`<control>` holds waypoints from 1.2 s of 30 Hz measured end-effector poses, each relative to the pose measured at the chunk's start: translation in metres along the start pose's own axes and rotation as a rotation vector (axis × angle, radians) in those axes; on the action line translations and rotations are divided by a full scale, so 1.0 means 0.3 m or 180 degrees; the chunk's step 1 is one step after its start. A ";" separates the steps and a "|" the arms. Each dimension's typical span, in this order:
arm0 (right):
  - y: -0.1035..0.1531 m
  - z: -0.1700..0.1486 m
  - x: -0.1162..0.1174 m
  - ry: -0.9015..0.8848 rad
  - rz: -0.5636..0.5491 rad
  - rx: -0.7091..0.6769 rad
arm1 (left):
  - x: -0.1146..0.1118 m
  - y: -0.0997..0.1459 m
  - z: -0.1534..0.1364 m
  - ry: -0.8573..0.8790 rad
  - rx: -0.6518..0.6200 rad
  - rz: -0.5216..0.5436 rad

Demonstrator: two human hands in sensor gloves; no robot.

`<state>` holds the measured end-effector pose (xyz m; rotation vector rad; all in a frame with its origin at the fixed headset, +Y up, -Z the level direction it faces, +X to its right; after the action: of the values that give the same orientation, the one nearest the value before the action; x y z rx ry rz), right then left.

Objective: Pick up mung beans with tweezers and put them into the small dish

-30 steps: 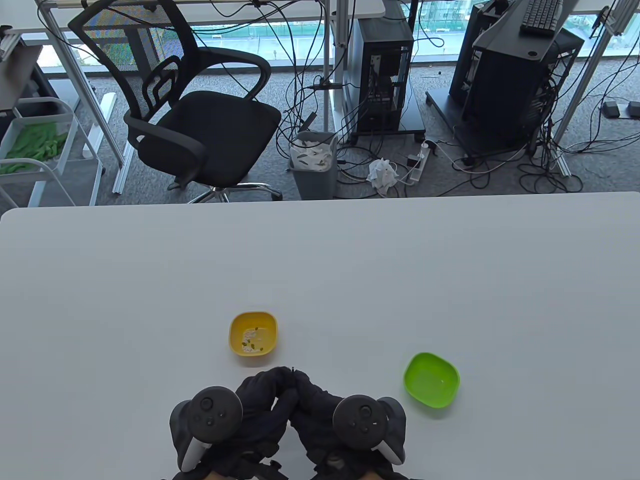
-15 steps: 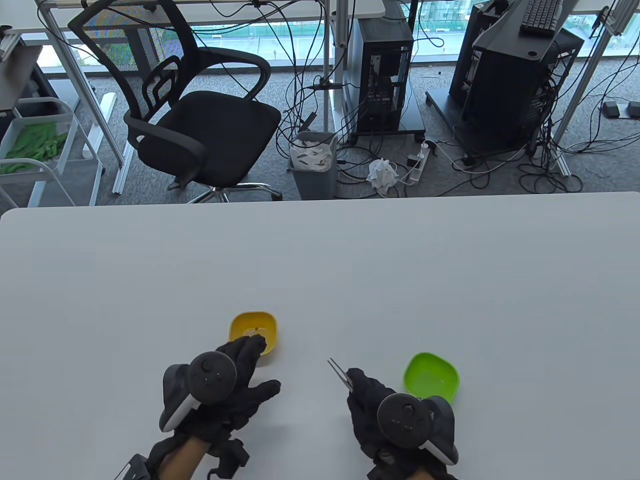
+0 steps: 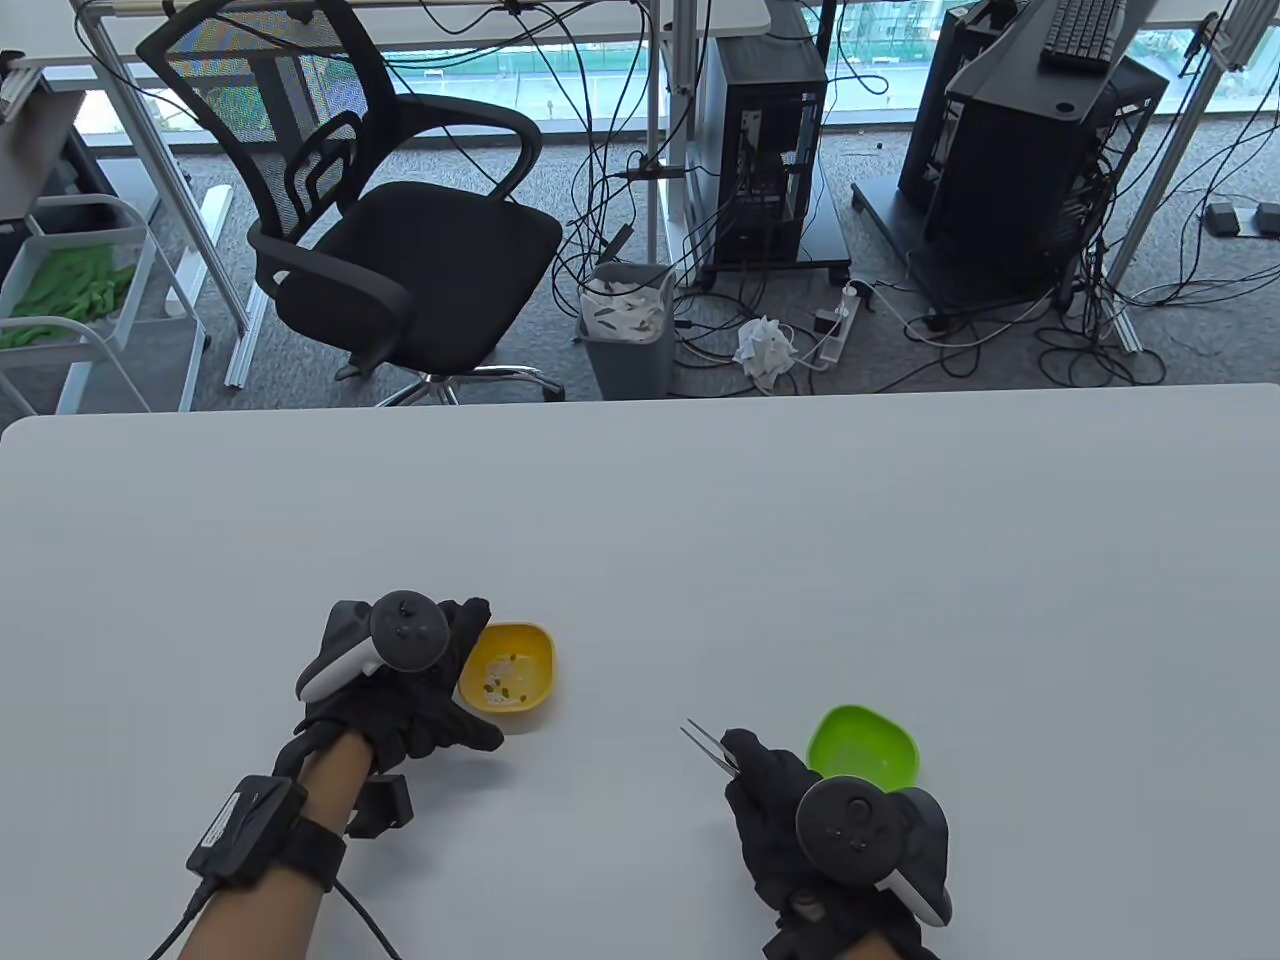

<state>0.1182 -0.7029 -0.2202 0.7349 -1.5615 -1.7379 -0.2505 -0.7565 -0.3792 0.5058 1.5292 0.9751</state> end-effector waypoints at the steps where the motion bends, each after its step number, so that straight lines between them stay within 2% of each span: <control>1: -0.002 -0.003 0.003 -0.0009 0.0019 0.0012 | 0.000 -0.014 -0.003 -0.0037 0.0005 -0.0075; 9: -0.004 -0.004 0.013 -0.0049 0.0098 0.0035 | -0.015 -0.087 -0.027 0.0105 0.0021 -0.0312; 21: -0.008 0.000 0.021 -0.0118 0.0225 0.0056 | -0.028 -0.097 -0.028 0.0315 -0.0092 -0.0134; 30: -0.010 -0.002 0.021 -0.0134 0.0213 0.0064 | -0.074 -0.048 0.001 0.0487 -0.0347 0.0253; 36: -0.005 0.001 0.009 -0.0166 0.0096 0.0094 | -0.110 0.070 0.093 0.0746 -0.0477 0.0491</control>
<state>0.1162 -0.7048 -0.2217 0.6820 -1.6281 -1.7282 -0.2211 -0.7624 -0.3414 0.4182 1.6262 1.2952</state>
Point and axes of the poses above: the tracker on the back of each hand, its own z axis roughly to the thumb side, its own y axis roughly from the fingertips to the wrist, x = y × z, the point moved 1 cm from there along -y, roughly from the wrist to the fingertips, and after that the axes turned 8 degrees about x, right-handed, at the moved point
